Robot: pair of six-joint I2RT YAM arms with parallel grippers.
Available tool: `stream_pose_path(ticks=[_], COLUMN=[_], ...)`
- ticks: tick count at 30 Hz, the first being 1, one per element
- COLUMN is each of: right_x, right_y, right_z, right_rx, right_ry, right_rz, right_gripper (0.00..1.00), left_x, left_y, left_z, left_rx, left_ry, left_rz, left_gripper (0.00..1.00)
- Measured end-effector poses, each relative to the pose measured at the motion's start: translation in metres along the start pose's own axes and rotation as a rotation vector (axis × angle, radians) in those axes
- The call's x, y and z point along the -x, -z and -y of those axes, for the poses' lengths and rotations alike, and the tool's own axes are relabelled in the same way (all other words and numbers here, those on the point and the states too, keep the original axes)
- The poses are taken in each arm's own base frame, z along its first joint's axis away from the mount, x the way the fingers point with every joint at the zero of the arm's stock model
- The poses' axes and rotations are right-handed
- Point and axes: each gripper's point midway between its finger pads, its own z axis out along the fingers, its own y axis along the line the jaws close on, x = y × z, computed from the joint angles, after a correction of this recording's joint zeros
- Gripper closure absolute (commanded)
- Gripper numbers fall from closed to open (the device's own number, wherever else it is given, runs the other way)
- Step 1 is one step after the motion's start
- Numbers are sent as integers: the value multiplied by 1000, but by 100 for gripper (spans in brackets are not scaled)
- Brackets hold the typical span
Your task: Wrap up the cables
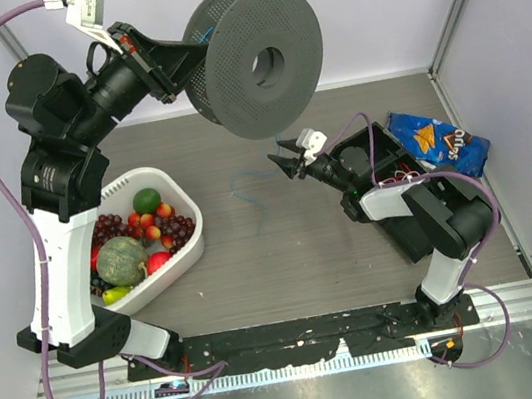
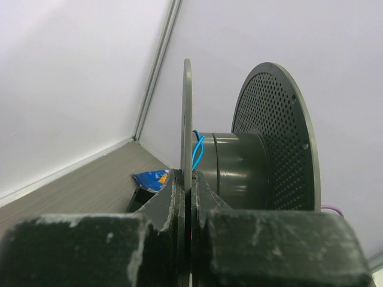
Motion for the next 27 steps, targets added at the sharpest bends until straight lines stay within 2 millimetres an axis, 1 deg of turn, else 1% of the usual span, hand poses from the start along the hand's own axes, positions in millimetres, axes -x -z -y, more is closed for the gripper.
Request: stream_pose_path(ticks=[1, 3, 4, 5, 6, 7, 8, 9, 12, 15, 17, 19, 20, 22, 24, 25, 27], right_x=[4, 7, 8, 9, 9, 9, 9, 8, 3, -8, -8, 2, 12, 44, 73, 82, 95], right_y=[-1, -1, -1, -1, -1, -1, -1, 0, 5, 18, 28, 32, 31, 25, 26, 29, 40], right_z=[0, -2, -3, -5, -6, -8, -9, -10, -14, -23, -31, -37, -41, -46, -48, -49, -48], right_rx=[3, 14, 21, 29, 36, 42, 45, 48, 53, 67, 94, 130, 157, 207, 243, 254, 270], right_ry=[2, 3, 3, 1, 0, -4, -3, -6, -15, -30, -36, -20, -4, 42, 92, 111, 146], right_rz=[16, 30, 36, 42, 44, 44, 44, 43, 31, -9, -69, -138, -169, -205, -239, -253, -300], right_gripper=[57, 65, 74, 77, 85, 89, 97, 99, 99, 99, 99, 99, 99, 99, 99, 99, 99], left_x=[0, 0, 0, 0, 0, -1, -1, -2, -2, 1, 1, -2, -5, -16, -34, -44, -74], left_y=[0, 0, 0, -1, -1, -1, -1, -1, -2, -1, 1, 4, 6, 8, 7, 6, 4], left_z=[0, 0, 0, 0, 0, -1, -1, -3, -12, -30, -49, -68, -80, -104, -128, -138, -163], left_rx=[0, 1, 0, 0, 0, 0, 3, 10, 54, 141, 237, 330, 381, 479, 563, 595, 668], left_ry=[2, 3, 4, 5, 8, 12, 16, 19, 21, -2, -29, -50, -59, -73, -74, -72, -65], left_rz=[0, 0, 1, 2, 3, 2, 2, 1, 12, 33, 43, 43, 39, 15, -29, -51, -119], left_gripper=[100, 100, 100, 100, 100, 100, 100, 100, 100, 100, 100, 100, 100, 100, 100, 100, 100])
